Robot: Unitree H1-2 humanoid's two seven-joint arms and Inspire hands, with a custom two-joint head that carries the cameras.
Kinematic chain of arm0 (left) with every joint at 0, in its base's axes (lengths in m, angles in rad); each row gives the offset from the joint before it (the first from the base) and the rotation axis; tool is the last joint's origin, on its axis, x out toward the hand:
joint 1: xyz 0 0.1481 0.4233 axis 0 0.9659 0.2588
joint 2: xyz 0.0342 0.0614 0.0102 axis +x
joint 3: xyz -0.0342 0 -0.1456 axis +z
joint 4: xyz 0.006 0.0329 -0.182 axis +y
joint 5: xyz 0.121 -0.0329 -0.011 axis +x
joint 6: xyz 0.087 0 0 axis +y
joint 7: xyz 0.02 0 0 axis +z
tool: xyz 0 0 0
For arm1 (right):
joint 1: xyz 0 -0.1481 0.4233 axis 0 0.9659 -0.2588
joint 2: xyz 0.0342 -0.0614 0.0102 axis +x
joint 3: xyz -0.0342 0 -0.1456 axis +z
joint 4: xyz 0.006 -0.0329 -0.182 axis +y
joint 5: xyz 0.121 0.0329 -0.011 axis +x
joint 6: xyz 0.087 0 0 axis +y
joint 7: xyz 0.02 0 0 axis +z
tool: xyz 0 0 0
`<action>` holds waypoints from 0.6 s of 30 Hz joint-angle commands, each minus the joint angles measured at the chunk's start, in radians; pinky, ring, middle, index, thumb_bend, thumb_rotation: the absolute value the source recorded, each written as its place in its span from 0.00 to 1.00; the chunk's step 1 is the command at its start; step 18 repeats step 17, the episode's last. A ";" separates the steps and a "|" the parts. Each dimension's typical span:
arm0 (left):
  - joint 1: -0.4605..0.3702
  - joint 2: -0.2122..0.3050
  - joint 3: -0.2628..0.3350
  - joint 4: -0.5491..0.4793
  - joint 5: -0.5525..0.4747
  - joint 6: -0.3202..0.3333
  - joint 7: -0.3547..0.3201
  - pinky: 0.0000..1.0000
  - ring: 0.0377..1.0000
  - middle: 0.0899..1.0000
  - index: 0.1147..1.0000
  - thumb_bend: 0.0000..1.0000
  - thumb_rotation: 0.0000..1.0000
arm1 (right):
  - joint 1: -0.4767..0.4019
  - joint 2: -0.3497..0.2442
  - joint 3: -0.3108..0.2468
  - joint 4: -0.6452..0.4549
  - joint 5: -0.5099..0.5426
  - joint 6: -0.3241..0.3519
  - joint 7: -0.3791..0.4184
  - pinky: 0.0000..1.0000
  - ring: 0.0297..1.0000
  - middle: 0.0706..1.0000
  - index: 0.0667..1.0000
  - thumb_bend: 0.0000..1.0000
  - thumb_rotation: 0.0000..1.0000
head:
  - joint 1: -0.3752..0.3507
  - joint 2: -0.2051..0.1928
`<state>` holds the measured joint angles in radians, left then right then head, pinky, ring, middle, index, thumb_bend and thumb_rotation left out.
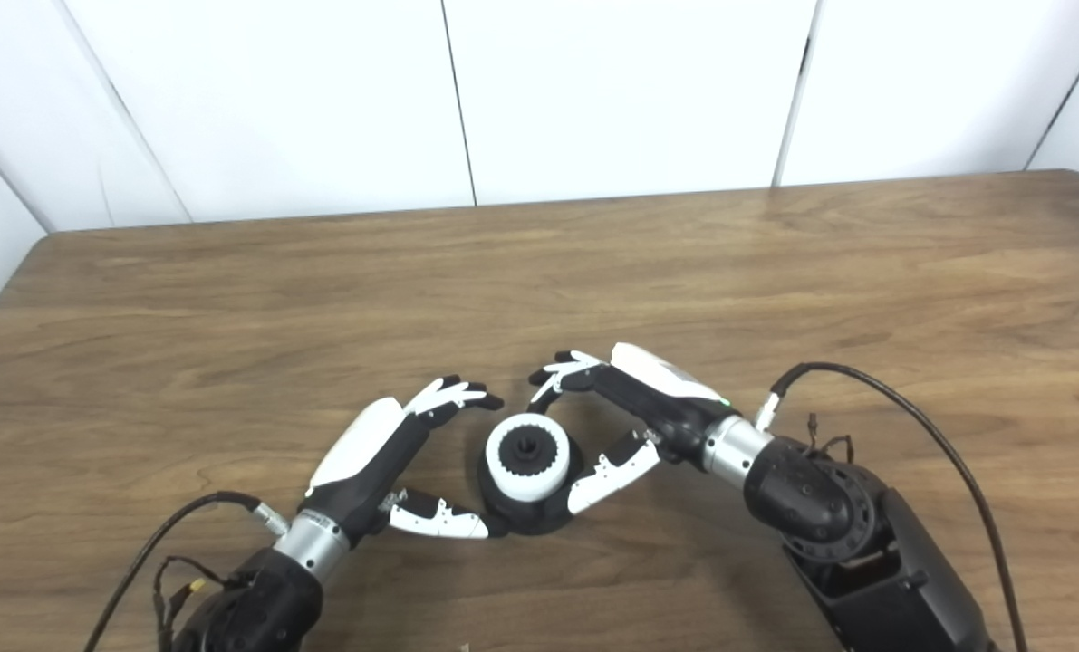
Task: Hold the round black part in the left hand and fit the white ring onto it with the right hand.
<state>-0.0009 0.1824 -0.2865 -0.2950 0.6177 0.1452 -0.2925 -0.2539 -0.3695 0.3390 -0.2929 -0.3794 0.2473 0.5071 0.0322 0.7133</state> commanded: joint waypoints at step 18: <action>0.020 0.102 0.151 -0.110 -0.168 0.074 -0.041 0.96 1.00 0.96 0.93 1.00 0.39 | -0.040 -0.006 -0.148 -0.006 0.035 -0.006 -0.065 0.91 0.96 0.89 0.77 1.00 0.45 | -0.008 -0.014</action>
